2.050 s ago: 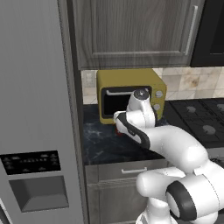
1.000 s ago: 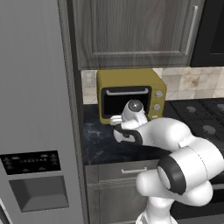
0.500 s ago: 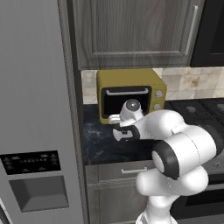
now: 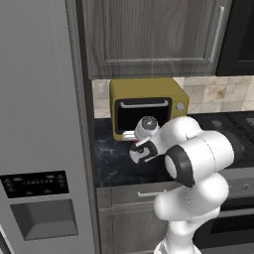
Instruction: Place the mayonnaise and condiment bottle from the counter to the top shelf of the fridge. If the existing items in the fridge are on the top shelf, move them to other shelves.
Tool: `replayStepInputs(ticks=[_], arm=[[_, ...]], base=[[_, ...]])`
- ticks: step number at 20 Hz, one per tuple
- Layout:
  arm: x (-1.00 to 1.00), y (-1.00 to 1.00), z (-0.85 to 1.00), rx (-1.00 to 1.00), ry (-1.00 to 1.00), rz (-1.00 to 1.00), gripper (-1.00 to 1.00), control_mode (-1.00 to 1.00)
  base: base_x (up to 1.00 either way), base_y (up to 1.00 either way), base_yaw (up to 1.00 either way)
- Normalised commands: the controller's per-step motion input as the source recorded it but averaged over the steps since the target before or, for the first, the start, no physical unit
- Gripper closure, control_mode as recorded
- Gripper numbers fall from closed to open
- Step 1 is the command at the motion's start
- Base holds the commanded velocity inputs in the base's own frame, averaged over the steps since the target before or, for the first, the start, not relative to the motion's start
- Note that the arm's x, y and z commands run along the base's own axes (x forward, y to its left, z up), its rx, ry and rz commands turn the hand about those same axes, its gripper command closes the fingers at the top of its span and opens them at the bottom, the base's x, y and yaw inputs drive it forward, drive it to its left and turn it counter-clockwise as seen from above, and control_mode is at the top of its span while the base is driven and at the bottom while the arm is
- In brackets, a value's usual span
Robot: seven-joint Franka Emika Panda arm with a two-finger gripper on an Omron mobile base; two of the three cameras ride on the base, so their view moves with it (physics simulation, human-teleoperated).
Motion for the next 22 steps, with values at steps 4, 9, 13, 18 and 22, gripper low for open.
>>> replayStepInputs(ticks=[4, 9, 13, 18, 22], arm=[[0.21, 0.00, -0.04, -0.01, -0.04, 0.00, -1.00, -1.00], [0.17, 0.01, 0.00, 0.00, -0.01, 0.00, -1.00, -1.00], [0.14, 0.04, -0.01, 0.00, 0.00, 0.00, -1.00, -1.00], [0.13, 0.06, -0.01, 0.00, 0.00, 0.00, -1.00, -1.00], [0.15, 0.05, -0.02, 0.00, 0.00, 0.00, -1.00, -1.00]], base=[[0.00, 0.00, 0.00], [0.00, 0.00, 0.00], [0.00, 0.00, 0.00], [0.00, 0.00, 0.00], [0.00, 0.00, 0.00]])
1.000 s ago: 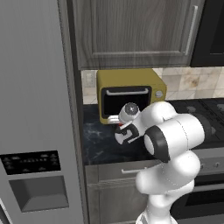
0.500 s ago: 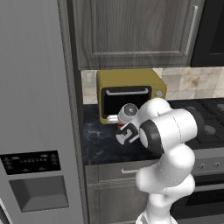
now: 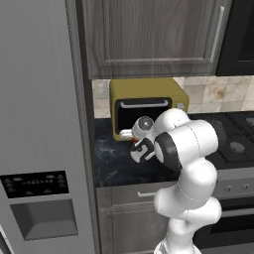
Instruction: Place the mayonnaise and condiment bottle from the counter to the top shelf of the fridge. If the existing items in the fridge are on the top shelf, move them to other shelves.
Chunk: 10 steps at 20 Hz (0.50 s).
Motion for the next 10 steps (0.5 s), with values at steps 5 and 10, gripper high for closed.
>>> replayStepInputs(ticks=[5, 10], arm=[[0.16, 0.02, -0.04, 0.00, -0.01, 0.00, 1.00, -1.00], [0.08, 0.02, -0.02, 0.00, 0.00, 0.00, 1.00, -1.00]], base=[[0.00, 0.00, 0.00], [0.00, 0.00, 0.00]])
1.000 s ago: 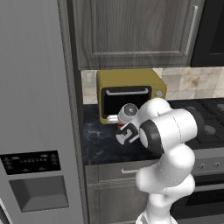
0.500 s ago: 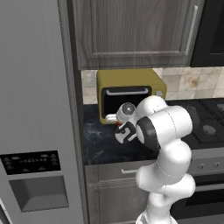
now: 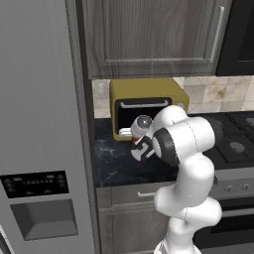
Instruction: Place the mayonnaise and condiment bottle from the counter to the top shelf of the fridge. If the existing items in the fridge are on the top shelf, move them to other shelves.
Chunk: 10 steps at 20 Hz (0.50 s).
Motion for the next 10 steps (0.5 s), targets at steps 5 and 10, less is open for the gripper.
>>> replayStepInputs(ticks=[5, 10], arm=[[-0.03, 0.00, 0.00, 0.00, 0.00, 0.00, 1.00, -1.00], [-0.24, 0.00, 0.27, 0.00, 0.00, 0.00, 1.00, -1.00]], base=[[0.00, 0.00, 0.00], [0.00, 0.00, 0.00]])
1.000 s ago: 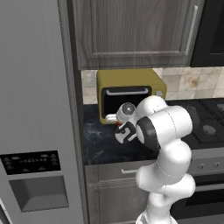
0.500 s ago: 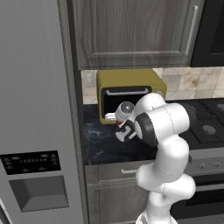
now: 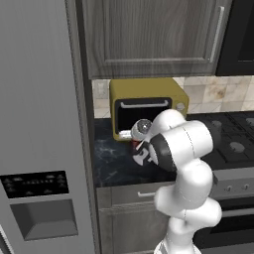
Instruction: Place the mayonnaise and condiment bottle from the counter to the top shelf of the fridge. If the existing items in the fridge are on the top shelf, move them to other shelves.
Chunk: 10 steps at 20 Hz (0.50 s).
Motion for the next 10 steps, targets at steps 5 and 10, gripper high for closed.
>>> replayStepInputs(ticks=[5, 10], arm=[[-0.58, 0.00, 0.92, 0.00, 0.00, 0.00, 1.00, -1.00], [-0.75, 0.00, 1.00, 0.00, 0.00, -0.01, 1.00, -1.00]], base=[[0.00, 0.00, 0.00], [0.00, 0.00, 0.00]])
